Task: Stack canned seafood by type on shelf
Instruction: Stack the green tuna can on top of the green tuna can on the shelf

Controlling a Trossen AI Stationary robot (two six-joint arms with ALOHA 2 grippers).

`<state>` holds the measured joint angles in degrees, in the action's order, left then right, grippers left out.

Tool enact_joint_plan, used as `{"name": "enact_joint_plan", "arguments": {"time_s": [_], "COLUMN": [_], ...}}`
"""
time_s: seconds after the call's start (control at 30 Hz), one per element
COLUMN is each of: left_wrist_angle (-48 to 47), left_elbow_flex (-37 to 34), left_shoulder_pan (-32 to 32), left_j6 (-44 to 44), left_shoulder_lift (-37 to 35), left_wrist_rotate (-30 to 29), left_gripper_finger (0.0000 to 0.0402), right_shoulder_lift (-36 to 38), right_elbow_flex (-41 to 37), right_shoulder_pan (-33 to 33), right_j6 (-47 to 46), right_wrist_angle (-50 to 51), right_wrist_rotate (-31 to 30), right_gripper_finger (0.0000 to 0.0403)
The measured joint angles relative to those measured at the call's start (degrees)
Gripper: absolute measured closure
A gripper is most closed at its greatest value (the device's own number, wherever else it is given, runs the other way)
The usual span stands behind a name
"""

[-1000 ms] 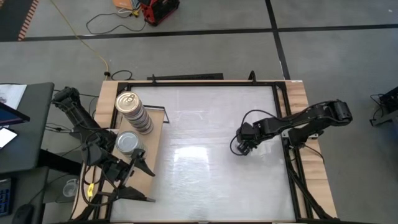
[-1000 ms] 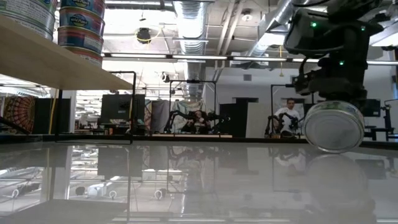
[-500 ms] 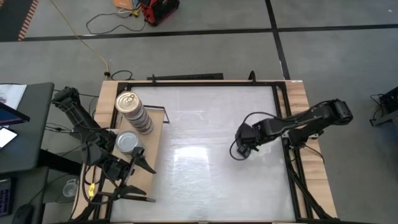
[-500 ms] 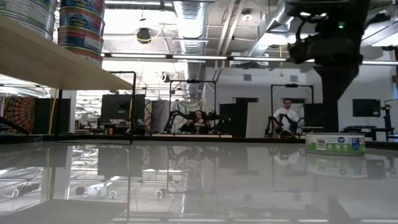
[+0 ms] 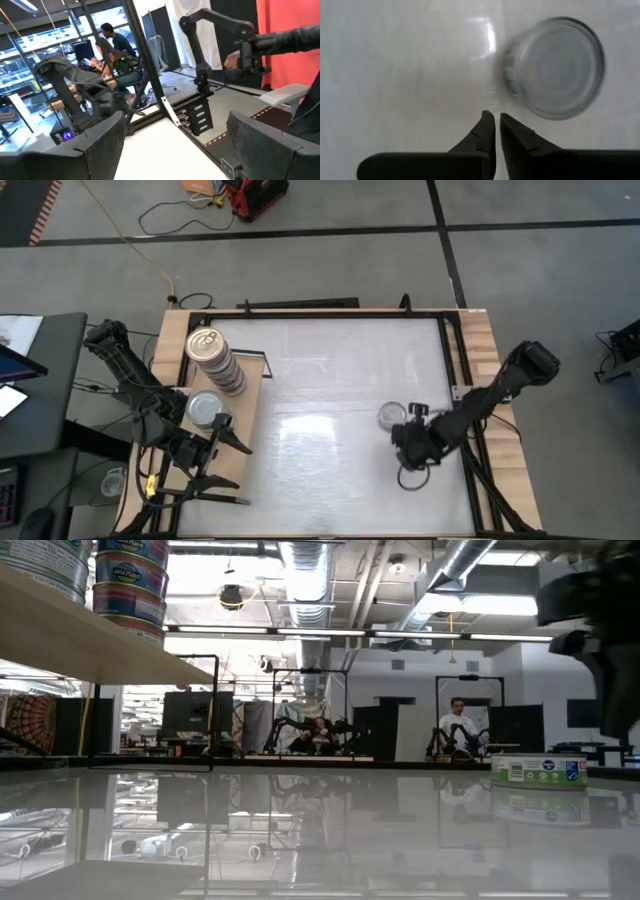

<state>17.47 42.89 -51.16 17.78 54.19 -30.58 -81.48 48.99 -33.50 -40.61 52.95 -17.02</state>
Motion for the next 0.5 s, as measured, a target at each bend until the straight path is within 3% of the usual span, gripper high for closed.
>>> {"name": "enact_joint_plan", "arguments": {"time_s": [0.2, 0.5], "left_wrist_angle": [0.02, -0.09], "left_elbow_flex": [0.00, 0.00], "left_shoulder_pan": [0.00, 0.00], "left_j6": [-0.01, 0.36], "left_shoulder_lift": [0.00, 0.00], "left_wrist_rotate": [-0.03, -0.57], "left_gripper_finger": [0.0070, 0.0070], "right_shoulder_lift": [-7.74, -11.59], "right_elbow_flex": [0.09, 6.26], "right_shoulder_pan": [-4.30, -3.66], "right_j6": [0.45, 4.57], "right_wrist_angle": [2.42, 6.17], "right_wrist_rotate": [-6.84, -7.14], "right_gripper_finger": [0.0346, 0.0336]}}
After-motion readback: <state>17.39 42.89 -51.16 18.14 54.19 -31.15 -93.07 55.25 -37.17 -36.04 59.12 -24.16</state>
